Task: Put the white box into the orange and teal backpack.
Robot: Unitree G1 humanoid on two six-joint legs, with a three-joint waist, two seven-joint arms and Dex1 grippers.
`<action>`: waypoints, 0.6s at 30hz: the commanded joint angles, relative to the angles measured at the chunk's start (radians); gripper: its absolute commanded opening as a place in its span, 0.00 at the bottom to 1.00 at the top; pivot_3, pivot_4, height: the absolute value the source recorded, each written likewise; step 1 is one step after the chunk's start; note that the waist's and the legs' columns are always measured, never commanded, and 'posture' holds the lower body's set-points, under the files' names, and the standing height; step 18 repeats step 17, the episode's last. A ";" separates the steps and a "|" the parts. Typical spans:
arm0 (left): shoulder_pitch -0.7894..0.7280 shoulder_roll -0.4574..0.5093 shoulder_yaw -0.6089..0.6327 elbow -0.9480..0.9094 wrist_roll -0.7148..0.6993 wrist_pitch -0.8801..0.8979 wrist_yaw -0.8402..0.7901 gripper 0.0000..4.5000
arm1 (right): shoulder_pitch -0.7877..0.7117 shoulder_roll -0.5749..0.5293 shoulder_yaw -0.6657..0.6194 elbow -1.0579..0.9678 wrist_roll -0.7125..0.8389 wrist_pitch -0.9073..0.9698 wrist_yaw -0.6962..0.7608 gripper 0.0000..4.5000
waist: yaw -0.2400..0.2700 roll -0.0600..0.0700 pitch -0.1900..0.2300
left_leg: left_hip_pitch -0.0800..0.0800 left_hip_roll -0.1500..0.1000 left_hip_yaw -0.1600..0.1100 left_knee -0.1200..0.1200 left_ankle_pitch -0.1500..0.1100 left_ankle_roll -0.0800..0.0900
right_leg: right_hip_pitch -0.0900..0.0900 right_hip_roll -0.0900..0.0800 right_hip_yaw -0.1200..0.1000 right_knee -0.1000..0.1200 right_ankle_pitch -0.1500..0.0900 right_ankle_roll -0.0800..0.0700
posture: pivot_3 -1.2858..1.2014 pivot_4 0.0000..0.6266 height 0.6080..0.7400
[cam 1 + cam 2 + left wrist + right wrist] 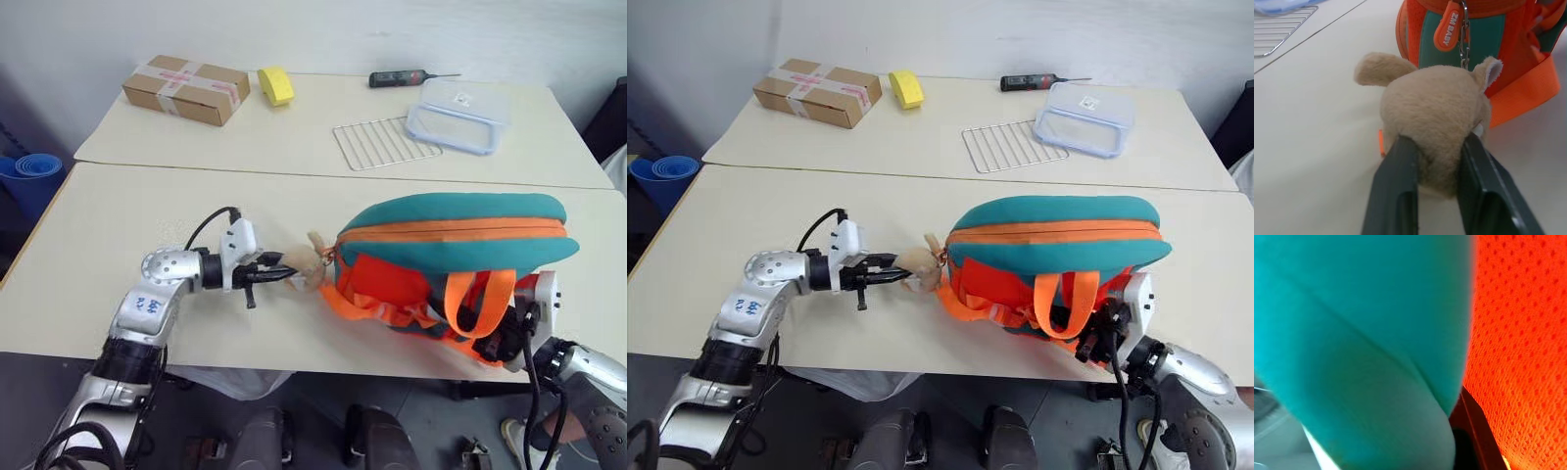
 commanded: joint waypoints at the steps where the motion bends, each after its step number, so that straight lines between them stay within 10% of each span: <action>1: 0.072 0.079 0.085 -0.081 -0.062 0.041 -0.047 0.50 | 0.084 -0.073 -0.087 -0.017 -0.095 -0.116 0.127 0.37 | 0.003 0.000 0.000 | 0.000 0.000 0.000 0.000 0.000 0.000 | 0.000 0.000 0.000 0.000 0.000 0.000 | 0.52 0.24 1.00; 9: 0.374 0.239 0.256 -0.101 -0.057 -0.076 -0.116 1.00 | 0.139 -0.129 -0.353 0.431 -0.284 -0.620 0.381 0.99 | 0.003 0.001 0.000 | 0.004 0.001 0.002 -0.001 -0.007 -0.001 | 0.003 0.000 0.001 -0.007 0.000 0.000 | 0.52 0.24 1.00; 18: 0.449 0.215 0.315 -0.107 -0.043 -0.176 -0.065 1.00 | 0.015 -0.194 -0.302 0.673 -0.326 -0.713 0.420 0.99 | -0.003 0.003 0.001 | 0.010 0.001 0.004 -0.003 -0.009 -0.006 | 0.004 -0.003 0.003 -0.005 -0.001 -0.002 | 0.52 0.24 1.00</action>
